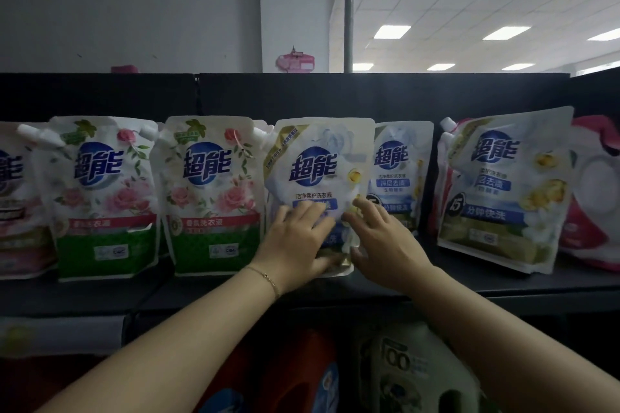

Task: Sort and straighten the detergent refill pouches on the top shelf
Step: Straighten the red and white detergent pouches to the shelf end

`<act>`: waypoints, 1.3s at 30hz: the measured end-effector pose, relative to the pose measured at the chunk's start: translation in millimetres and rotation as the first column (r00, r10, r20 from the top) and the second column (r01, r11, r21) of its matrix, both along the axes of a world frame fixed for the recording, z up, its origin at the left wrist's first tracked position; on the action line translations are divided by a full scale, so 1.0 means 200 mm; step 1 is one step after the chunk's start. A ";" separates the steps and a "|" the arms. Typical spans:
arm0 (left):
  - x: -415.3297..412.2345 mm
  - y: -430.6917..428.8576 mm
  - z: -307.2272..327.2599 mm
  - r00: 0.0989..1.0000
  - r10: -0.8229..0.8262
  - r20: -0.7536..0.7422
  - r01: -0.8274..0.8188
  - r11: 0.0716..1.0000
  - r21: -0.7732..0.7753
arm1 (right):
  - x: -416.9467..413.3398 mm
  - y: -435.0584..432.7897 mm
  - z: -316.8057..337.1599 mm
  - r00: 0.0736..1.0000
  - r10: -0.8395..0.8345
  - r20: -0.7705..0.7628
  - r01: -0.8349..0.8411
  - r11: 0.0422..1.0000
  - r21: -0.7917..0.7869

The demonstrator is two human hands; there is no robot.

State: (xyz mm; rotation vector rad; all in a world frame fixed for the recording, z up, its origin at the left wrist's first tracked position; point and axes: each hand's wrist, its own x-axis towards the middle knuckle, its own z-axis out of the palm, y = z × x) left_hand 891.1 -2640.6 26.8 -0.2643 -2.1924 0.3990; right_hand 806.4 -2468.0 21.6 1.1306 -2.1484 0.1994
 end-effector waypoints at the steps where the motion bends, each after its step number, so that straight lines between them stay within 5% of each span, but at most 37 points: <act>1: -0.01 0.03 -0.01 0.999 -0.038 -0.021 0.038 0.999 -0.037 | -0.01 0.03 -0.01 1.000 0.006 -0.019 -0.006 1.000 -0.002; 9: -0.17 0.37 -0.02 0.977 -0.043 0.210 0.054 0.997 -0.047 | -0.15 0.34 -0.02 0.990 -0.137 -0.027 0.138 0.990 0.027; 17: -0.51 0.73 -0.02 0.891 -0.151 0.427 -0.051 0.904 0.425 | -0.35 0.76 0.00 0.952 -0.296 -0.081 0.297 0.955 0.004; 22: -0.78 0.93 0.00 0.884 -0.293 0.365 -0.087 0.665 0.742 | -0.49 1.00 -0.01 0.904 -0.425 -0.043 0.411 0.893 -0.184; 26: -0.95 1.07 0.06 0.867 -0.436 0.242 -0.081 0.355 0.931 | -0.57 1.10 -0.03 0.903 -0.427 0.046 0.420 0.858 -0.295; 39: -1.50 1.04 -0.01 0.856 -0.511 -0.076 -0.101 -0.309 0.946 | -0.62 1.14 -0.05 0.946 -0.301 0.120 0.314 0.943 -0.111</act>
